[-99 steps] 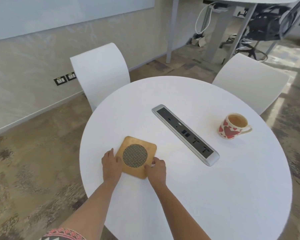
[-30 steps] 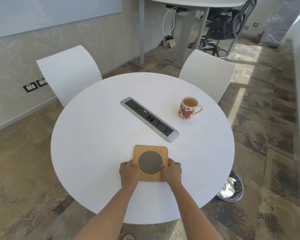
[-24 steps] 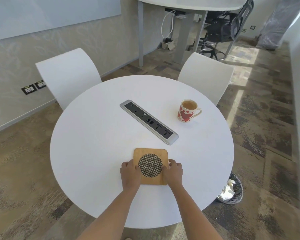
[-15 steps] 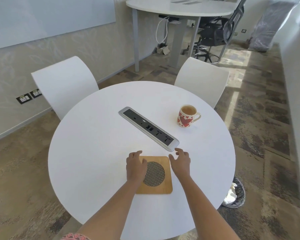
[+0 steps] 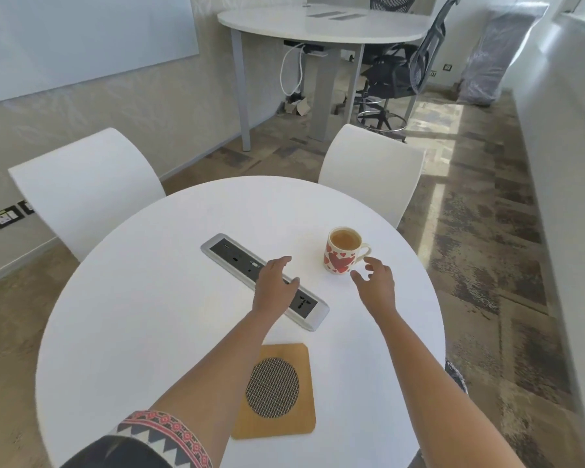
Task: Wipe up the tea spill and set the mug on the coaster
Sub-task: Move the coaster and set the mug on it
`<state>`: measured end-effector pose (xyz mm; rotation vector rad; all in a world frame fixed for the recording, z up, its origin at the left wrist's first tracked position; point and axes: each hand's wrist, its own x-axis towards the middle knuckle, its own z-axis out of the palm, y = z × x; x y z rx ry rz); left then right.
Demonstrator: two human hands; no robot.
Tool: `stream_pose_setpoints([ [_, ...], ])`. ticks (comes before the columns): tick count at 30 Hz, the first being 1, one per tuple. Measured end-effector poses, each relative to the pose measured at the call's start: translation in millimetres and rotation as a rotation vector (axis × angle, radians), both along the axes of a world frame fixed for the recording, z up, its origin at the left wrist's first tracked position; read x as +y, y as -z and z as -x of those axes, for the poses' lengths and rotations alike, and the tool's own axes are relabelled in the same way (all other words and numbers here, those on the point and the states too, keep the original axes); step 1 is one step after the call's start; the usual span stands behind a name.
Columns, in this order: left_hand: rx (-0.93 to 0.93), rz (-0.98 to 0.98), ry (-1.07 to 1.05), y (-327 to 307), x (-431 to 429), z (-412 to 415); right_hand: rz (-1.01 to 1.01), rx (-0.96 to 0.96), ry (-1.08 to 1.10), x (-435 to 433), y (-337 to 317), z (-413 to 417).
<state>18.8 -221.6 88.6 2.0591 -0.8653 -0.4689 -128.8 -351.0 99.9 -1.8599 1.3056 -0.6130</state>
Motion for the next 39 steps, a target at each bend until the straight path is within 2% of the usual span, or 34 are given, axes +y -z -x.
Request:
stream_pose_setpoints([
  [7, -0.013, -0.076, 0.098, 15, -79, -5, -0.018, 0.065, -0.071, -78, 16, -9],
  [15, 0.17, -0.059, 0.087, 42, -145, -5, -0.031, 0.142, -0.249, -139, 42, -17],
  [21, 0.257, 0.042, 0.095, 55, -167, -7, -0.16, 0.048, -0.382, -160, 56, -15],
  [27, 0.296, 0.175, 0.093, 63, -177, -4, -0.242, -0.083, -0.385, -163, 62, -13],
  [30, 0.333, 0.184, 0.085, 63, -179, -2, -0.252, -0.107, -0.392, -166, 65, -12],
  [39, 0.277, 0.139, 0.038, 59, -179, 1, -0.319, -0.192, -0.362, -172, 70, -13],
])
